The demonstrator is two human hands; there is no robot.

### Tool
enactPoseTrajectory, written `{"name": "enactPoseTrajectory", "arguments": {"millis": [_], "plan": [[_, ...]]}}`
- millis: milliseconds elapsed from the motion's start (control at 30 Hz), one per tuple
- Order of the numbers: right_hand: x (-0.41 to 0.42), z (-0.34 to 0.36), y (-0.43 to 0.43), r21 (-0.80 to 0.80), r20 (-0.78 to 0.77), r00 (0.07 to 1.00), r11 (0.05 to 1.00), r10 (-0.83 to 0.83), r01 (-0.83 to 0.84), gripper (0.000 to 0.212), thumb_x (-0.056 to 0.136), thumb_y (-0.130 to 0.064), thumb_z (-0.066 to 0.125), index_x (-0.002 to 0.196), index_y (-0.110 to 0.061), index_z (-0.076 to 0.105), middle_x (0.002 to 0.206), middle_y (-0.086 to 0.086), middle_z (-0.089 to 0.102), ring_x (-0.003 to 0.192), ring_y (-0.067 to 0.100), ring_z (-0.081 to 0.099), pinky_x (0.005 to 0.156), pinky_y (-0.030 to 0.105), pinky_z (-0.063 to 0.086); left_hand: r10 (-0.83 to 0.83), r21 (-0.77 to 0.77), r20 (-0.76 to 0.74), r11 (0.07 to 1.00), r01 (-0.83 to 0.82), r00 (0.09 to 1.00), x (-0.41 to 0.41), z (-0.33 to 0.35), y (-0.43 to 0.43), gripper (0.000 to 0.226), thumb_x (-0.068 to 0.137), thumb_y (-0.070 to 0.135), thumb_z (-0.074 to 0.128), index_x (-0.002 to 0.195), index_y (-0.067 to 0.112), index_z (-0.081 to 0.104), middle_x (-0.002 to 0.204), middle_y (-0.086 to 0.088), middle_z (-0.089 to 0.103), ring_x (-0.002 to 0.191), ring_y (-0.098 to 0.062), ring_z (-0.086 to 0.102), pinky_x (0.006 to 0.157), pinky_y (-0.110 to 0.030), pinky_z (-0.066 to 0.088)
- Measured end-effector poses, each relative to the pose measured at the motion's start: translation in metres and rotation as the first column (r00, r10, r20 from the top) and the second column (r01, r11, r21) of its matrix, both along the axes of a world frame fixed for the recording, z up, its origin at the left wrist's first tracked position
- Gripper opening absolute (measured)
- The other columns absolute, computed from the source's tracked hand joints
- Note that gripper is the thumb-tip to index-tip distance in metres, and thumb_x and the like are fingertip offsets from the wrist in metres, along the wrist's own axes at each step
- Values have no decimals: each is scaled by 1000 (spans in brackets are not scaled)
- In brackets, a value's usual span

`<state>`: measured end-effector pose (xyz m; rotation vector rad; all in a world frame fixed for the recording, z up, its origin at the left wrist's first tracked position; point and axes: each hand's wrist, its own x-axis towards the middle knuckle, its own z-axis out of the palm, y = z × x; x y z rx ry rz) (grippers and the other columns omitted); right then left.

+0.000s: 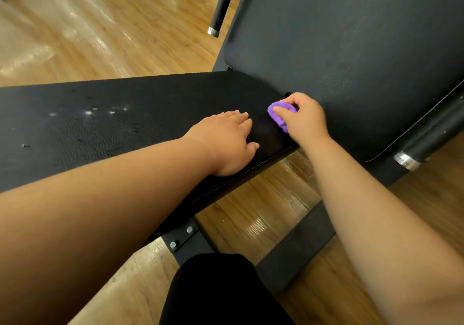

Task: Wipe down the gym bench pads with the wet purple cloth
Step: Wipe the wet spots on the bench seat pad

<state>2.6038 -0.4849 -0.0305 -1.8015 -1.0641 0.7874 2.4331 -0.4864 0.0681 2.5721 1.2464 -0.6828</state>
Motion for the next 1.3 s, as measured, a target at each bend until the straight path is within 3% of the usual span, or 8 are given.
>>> {"name": "enactPoseTrajectory", "arguments": {"millis": [200, 433, 600, 733, 900, 1033, 1200, 1300], "plan": [[-26, 17, -17, -14, 87, 989, 993, 122, -121, 5, 91, -25, 66, 91, -21, 62, 82, -16, 56, 75, 3, 54, 59, 14, 40, 39, 44, -43, 998, -37, 998, -4, -1, 1, 67, 102, 51, 22, 155, 13, 9, 163, -3, 5, 150, -20, 1, 120, -36, 5], [-39, 40, -2, -180, 67, 996, 981, -54, 65, 3, 92, -19, 60, 90, -20, 58, 92, -4, 61, 85, 12, 56, 62, 17, 39, -5, -35, -62, 999, 3, 998, -32, 31, 4, 70, 101, 52, 22, 155, 13, 1, 163, -3, -5, 150, -19, -7, 120, -36, 2], [-58, 64, -24, -194, 24, 993, 975, 112, -105, 7, 92, -18, 64, 89, -24, 61, 92, -10, 60, 83, 3, 56, 68, 13, 43, -97, -121, -74, 989, 87, 993, -66, 54, 18, 69, 101, 54, 22, 155, 16, 0, 163, 1, -6, 149, -15, -7, 119, -31, 1], [-42, 66, -11, -319, 55, 998, 947, 3, 15, 6, 91, -12, 59, 87, -12, 63, 84, 0, 63, 87, 23, 63, 76, 34, 54, -105, -122, -70, 988, 96, 992, -73, 50, 20, 70, 100, 56, 17, 155, 17, -2, 163, 1, -6, 149, -16, -7, 119, -32, -1], [-62, 72, -23, -301, -3, 999, 952, -53, 49, 7, 93, -16, 61, 96, -22, 62, 98, -7, 60, 91, 9, 56, 69, 8, 43, -111, -114, -37, 988, 106, 993, -74, 44, 22, 70, 99, 57, 13, 155, 18, -3, 163, 0, -6, 149, -17, -7, 120, -34, -1], [-61, 78, -23, -331, -37, 999, 944, -16, 3, 7, 93, -17, 62, 95, -24, 64, 104, -4, 64, 98, 15, 61, 82, 27, 53, -118, -112, -36, 987, 113, 992, -74, 45, 23, 70, 99, 56, 13, 155, 16, -3, 163, -1, -6, 149, -18, -9, 121, -35, -1], [-65, 77, -8, -357, 18, 990, 923, -143, 140, 8, 95, -17, 59, 99, -22, 63, 104, -3, 62, 95, 13, 57, 74, 18, 43, -126, -110, -33, 987, 122, 991, -73, 44, 24, 69, 100, 55, 12, 155, 16, -3, 163, -1, -7, 149, -19, -9, 121, -35, -1], [-73, 81, -24, -333, -43, 996, 941, -83, 64, 8, 94, -17, 60, 96, -24, 60, 96, -13, 59, 85, 1, 54, 62, 3, 39, -132, -108, -35, 986, 127, 991, -73, 42, 24, 69, 100, 54, 13, 155, 15, -2, 163, -2, -6, 149, -19, -9, 121, -36, -1]]}}
